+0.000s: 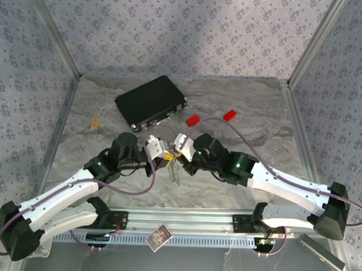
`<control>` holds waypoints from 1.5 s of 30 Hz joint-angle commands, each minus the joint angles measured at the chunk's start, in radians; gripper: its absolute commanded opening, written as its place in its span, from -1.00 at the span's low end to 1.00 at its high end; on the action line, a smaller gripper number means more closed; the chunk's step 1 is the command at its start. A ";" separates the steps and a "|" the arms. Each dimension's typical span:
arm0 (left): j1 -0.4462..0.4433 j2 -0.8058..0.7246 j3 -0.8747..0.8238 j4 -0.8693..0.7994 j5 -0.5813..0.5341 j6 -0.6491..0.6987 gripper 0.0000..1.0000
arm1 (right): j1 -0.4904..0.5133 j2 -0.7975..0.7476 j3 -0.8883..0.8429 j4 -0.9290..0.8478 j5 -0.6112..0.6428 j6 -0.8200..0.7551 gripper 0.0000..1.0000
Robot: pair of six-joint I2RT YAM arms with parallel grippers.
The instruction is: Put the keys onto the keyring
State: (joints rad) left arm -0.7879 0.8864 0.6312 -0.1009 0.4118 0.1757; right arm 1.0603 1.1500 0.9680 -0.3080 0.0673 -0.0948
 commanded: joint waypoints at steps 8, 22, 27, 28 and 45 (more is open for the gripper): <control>-0.020 -0.012 0.023 0.000 -0.024 0.061 -1.00 | -0.045 -0.025 0.007 0.008 -0.018 0.121 -1.00; -0.020 0.009 0.062 -0.037 0.017 -0.044 -1.00 | 0.023 -0.064 -0.091 0.124 0.001 -0.264 -1.00; -0.020 0.017 0.065 -0.035 0.016 -0.070 -1.00 | 0.039 -0.091 -0.120 0.167 0.009 -0.350 -1.00; -0.019 0.017 0.063 -0.030 0.015 -0.070 -1.00 | 0.041 -0.095 -0.123 0.169 0.009 -0.361 -1.00; -0.020 0.015 0.056 -0.016 0.025 -0.053 -1.00 | 0.076 -0.072 -0.132 0.169 0.061 -0.460 -1.00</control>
State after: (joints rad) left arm -0.8009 0.9058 0.6540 -0.1543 0.4076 0.1257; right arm 1.1267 1.0718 0.8364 -0.1532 0.0940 -0.5255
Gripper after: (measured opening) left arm 0.046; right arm 0.051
